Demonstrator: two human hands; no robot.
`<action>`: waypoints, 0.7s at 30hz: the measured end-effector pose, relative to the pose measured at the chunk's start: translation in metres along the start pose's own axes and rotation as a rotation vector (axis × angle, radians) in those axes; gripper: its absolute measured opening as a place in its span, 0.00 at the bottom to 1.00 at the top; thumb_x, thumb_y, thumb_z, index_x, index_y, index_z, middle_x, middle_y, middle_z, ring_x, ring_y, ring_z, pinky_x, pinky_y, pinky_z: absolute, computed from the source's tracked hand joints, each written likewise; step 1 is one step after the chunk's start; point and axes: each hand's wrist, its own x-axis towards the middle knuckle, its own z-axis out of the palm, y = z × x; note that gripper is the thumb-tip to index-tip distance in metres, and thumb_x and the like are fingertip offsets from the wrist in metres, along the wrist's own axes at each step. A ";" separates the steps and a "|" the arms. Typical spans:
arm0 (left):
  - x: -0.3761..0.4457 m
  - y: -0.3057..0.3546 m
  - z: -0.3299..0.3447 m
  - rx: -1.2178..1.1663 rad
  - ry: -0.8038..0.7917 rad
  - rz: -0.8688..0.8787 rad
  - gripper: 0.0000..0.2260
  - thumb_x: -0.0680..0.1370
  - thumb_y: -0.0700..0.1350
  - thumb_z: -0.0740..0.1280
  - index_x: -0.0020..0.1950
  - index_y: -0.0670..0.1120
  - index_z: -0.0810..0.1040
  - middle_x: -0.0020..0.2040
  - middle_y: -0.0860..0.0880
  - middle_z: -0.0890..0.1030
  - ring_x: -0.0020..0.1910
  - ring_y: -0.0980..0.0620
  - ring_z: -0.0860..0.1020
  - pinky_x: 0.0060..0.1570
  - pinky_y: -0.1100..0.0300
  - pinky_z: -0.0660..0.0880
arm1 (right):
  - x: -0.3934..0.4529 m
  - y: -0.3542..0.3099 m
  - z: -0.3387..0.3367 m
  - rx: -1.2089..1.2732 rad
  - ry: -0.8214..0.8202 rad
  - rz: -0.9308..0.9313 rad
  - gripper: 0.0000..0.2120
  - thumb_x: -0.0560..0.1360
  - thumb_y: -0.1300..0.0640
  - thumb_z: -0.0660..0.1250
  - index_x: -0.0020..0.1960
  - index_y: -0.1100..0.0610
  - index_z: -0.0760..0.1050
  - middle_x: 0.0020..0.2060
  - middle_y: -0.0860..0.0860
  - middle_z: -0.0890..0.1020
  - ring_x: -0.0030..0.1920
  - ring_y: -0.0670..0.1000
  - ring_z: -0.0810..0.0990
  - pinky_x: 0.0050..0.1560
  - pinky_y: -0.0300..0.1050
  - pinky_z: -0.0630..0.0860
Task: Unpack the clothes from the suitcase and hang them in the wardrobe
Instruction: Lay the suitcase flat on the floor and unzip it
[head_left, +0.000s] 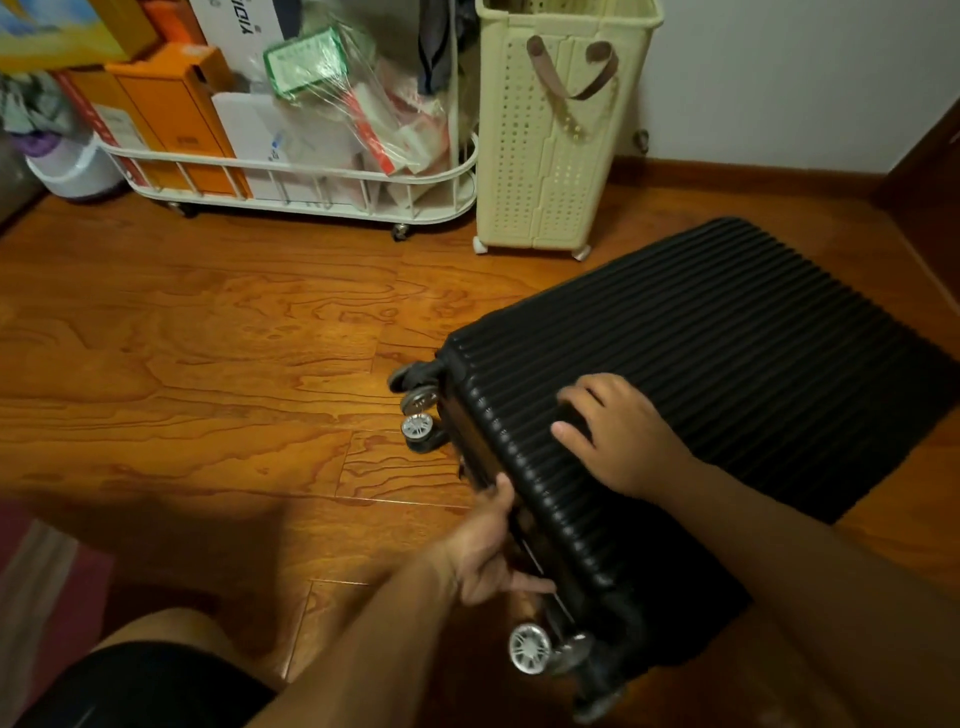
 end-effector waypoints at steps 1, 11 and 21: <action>0.004 -0.009 0.009 -0.002 -0.014 -0.001 0.23 0.81 0.65 0.55 0.72 0.57 0.66 0.68 0.45 0.77 0.64 0.38 0.78 0.55 0.27 0.74 | -0.004 0.006 -0.003 -0.018 -0.025 0.066 0.37 0.77 0.32 0.45 0.74 0.55 0.69 0.66 0.54 0.72 0.69 0.56 0.69 0.72 0.55 0.65; 0.073 -0.074 0.063 0.657 -0.237 0.241 0.35 0.81 0.47 0.66 0.81 0.60 0.49 0.78 0.55 0.62 0.74 0.50 0.68 0.72 0.53 0.69 | -0.043 0.024 0.004 -0.259 -0.216 0.193 0.55 0.69 0.26 0.64 0.79 0.44 0.32 0.80 0.49 0.37 0.79 0.59 0.36 0.77 0.65 0.40; 0.108 -0.047 0.000 0.642 0.142 0.285 0.11 0.77 0.41 0.73 0.57 0.48 0.78 0.51 0.50 0.81 0.50 0.54 0.80 0.55 0.63 0.77 | -0.115 0.118 -0.010 -0.303 -0.291 0.133 0.54 0.72 0.30 0.65 0.78 0.43 0.29 0.79 0.45 0.32 0.78 0.53 0.30 0.79 0.58 0.39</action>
